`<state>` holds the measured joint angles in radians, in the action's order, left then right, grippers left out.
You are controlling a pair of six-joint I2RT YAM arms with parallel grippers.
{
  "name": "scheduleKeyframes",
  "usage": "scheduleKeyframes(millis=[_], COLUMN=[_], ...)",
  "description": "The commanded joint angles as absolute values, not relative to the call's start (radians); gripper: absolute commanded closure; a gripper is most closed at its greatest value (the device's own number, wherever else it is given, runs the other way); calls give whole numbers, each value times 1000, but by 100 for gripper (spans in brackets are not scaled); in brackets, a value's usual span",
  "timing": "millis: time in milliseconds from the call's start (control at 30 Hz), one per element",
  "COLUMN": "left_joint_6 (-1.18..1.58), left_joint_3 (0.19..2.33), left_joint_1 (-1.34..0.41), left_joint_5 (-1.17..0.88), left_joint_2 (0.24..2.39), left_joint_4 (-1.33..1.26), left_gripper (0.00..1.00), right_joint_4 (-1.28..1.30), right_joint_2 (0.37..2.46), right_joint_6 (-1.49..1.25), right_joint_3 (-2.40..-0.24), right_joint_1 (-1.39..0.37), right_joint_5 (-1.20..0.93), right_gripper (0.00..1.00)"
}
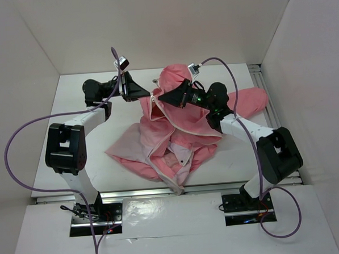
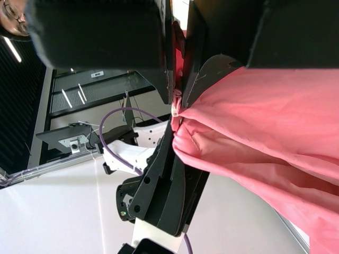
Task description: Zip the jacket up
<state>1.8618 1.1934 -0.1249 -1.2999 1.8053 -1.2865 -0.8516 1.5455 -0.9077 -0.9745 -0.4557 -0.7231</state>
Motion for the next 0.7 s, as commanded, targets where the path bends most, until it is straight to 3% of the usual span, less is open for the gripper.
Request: scheduleKeyframes(millis=[0,333,667], left_joint_6=[1862,1862,1830], left_joint_3=[1204,1204,1174], left_joint_1=[-137,-146,-166], left_joint_5=[-1310,-1287,-1275], left_joint_2=[1812,1793,1775], left_joint_4=[-1841,-1841,-1819], left_gripper=[100,100,100], right_joint_4=[-991,-1014,-878], right_joint_2=[1542,1571,1502], right_joint_6=[-937,-947,-855], right_joint_3=[-1012,-1022,-1022], right_joint_1=[-442,-442,-451], right_joint_5=[-747,-747,-672], right_gripper=[100,100,100])
